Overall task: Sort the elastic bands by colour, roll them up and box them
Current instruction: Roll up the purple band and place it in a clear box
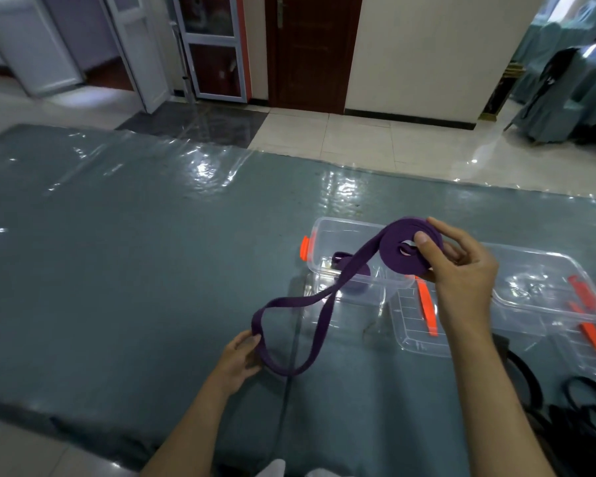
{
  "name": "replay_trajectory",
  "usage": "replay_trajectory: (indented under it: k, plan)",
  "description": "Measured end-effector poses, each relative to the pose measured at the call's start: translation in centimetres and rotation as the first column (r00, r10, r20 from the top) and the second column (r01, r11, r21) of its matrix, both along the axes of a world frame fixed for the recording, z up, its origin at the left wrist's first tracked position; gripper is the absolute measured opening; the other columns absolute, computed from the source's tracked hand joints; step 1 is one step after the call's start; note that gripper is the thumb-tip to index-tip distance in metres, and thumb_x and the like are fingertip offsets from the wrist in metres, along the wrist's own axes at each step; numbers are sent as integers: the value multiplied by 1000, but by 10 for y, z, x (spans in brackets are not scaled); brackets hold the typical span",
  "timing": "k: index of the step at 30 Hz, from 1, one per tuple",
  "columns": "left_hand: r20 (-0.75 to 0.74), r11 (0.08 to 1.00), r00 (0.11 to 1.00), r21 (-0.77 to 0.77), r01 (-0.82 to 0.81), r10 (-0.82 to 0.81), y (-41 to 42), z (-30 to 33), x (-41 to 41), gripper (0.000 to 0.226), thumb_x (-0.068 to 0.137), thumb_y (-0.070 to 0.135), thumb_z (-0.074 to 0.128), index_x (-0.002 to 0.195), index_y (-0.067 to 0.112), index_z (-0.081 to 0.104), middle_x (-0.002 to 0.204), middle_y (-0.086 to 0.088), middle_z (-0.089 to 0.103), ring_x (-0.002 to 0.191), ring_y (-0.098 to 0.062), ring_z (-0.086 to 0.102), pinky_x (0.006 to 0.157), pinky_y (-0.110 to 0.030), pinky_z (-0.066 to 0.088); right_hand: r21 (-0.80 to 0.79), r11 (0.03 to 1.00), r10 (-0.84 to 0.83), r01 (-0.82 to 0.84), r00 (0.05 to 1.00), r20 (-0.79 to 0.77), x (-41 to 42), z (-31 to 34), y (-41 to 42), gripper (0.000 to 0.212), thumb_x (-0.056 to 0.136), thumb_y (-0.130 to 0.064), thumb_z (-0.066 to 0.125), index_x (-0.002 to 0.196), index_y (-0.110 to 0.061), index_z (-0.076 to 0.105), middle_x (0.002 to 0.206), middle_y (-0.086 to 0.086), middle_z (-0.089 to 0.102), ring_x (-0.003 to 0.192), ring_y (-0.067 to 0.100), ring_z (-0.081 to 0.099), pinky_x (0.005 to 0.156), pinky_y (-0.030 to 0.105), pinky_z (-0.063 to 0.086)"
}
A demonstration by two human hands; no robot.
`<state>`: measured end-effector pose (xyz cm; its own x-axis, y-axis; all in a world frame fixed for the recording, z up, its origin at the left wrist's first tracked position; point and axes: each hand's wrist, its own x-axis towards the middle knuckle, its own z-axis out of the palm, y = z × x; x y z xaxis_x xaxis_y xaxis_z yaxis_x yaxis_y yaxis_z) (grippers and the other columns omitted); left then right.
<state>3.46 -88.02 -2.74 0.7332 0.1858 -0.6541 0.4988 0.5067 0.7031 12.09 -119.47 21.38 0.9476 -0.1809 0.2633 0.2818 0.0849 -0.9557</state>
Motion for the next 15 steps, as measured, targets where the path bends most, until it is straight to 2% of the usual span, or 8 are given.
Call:
replay_trajectory:
  k: [3, 6, 8, 10, 11, 13, 15]
  plan:
    - [-36, 985, 995, -141, -102, 98, 7, 4, 2, 7, 107, 16, 55, 107, 22, 60, 103, -9, 68, 93, -28, 64, 95, -52, 47, 8, 1000, -1, 2, 1000, -15, 1, -8, -3, 32, 89, -21, 85, 120, -23, 78, 103, 4, 82, 95, 26, 81, 72, 32, 66]
    - [0, 938, 973, -264, -223, 232, 12, 7, 6, 22, 110, 24, 48, 94, 20, 62, 80, -3, 70, 87, -22, 62, 85, -49, 50, 10, 1000, -7, 8, 999, -35, 0, -14, -5, 33, 88, -24, 85, 120, -26, 78, 103, 3, 82, 95, 25, 81, 71, 32, 66]
    - [14, 922, 964, -296, -251, 267, 16, 9, 8, 31, 110, 32, 48, 90, 16, 66, 72, -3, 67, 82, -20, 62, 90, -48, 51, 13, 1000, -14, 15, 999, -43, -1, -16, -8, 33, 89, -26, 85, 120, -28, 77, 103, 3, 82, 96, 25, 80, 71, 32, 66]
    - [22, 926, 964, -283, -248, 265, 18, 9, 9, 23, 109, 19, 54, 90, 12, 64, 77, -7, 61, 80, -20, 61, 95, -47, 51, 5, 1000, -26, 26, 999, -45, -1, -17, -10, 33, 89, -25, 85, 121, -27, 77, 104, 4, 82, 96, 25, 80, 71, 32, 66]
    - [25, 934, 964, -255, -249, 264, 18, 9, 8, 18, 106, 6, 55, 90, 10, 61, 79, -9, 60, 77, -20, 61, 89, -44, 54, 4, 999, -32, 32, 998, -46, -1, -17, -11, 33, 89, -25, 85, 121, -27, 77, 104, 4, 82, 96, 25, 80, 71, 32, 66]
    - [4, 943, 956, -166, -288, 293, 19, 8, 8, 22, 100, -13, 53, 90, 6, 58, 75, -12, 62, 62, -18, 66, 65, -36, 62, 12, 999, -43, 44, 998, -52, -1, -16, -13, 31, 89, -22, 85, 119, -27, 78, 103, 4, 82, 95, 26, 80, 70, 31, 66]
    - [-24, 927, 932, -93, -363, 362, 23, 9, 5, 20, 99, -16, 52, 96, 2, 58, 79, -15, 61, 54, -16, 67, 51, -27, 59, 25, 998, -57, 58, 997, -56, 0, -14, -14, 29, 90, -20, 84, 116, -29, 79, 101, 3, 83, 94, 25, 81, 69, 30, 65]
